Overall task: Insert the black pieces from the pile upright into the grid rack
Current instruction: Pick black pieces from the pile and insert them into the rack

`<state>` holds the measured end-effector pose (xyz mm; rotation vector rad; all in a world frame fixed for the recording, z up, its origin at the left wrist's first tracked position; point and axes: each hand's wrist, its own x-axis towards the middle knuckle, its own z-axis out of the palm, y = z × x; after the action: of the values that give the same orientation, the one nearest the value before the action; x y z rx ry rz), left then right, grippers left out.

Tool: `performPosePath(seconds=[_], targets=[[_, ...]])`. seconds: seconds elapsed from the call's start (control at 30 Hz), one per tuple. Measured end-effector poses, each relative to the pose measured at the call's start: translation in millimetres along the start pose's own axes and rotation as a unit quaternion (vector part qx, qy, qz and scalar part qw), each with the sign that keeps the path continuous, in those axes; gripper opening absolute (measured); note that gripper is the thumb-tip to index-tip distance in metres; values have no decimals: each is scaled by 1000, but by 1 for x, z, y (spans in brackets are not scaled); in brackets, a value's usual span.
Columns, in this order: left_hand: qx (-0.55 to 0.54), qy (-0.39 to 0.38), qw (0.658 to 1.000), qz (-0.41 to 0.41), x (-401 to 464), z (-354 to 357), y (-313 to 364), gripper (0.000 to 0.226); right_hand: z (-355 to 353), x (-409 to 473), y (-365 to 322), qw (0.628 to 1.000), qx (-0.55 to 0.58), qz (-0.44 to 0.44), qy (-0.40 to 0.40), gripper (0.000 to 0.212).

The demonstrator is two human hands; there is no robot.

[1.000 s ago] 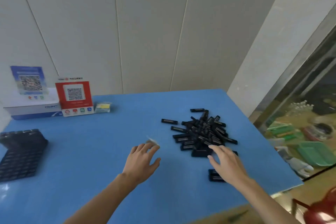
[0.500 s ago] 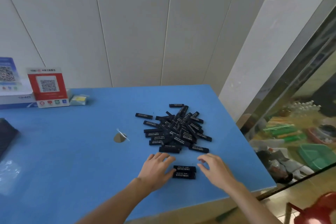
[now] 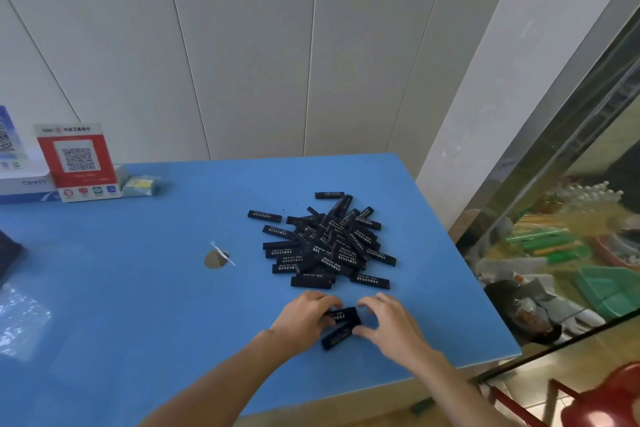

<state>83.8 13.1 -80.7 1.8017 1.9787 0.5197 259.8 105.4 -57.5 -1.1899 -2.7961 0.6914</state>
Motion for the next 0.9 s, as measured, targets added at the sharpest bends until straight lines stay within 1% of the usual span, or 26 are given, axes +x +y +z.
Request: performPosePath(seconds=[0.1, 0.23, 0.4, 0.53, 0.6, 0.73, 0.8, 0.9], targets=[[14, -7, 999, -49, 0, -4, -7, 34, 2, -1, 3, 1000, 3, -5, 16, 37], [27, -18, 997, -69, -2, -11, -11, 36, 6, -1, -5, 999, 17, -39, -1, 44], [5, -10, 996, -91, -14, -20, -18, 31, 10, 3, -15, 998, 3, -54, 8, 27], [-8, 6, 993, -121, -24, -30, -25, 24, 14, 11, -17, 999, -2, -49, -11, 42], [-14, 12, 991, -134, -27, -35, -29, 20, 15, 16, -19, 999, 4, -41, -19, 43], [-34, 25, 987, -154, -37, -48, -40, 21, 15, 25, -29, 999, 8, -36, -31, 24], [-48, 30, 985, -165, -44, -55, -47, 27, 14, 28, -37, 998, 31, -37, -35, 21], [-65, 36, 983, -170, -57, -68, -62, 40, 12, 35, -57, 990, 134, -31, -36, 18]])
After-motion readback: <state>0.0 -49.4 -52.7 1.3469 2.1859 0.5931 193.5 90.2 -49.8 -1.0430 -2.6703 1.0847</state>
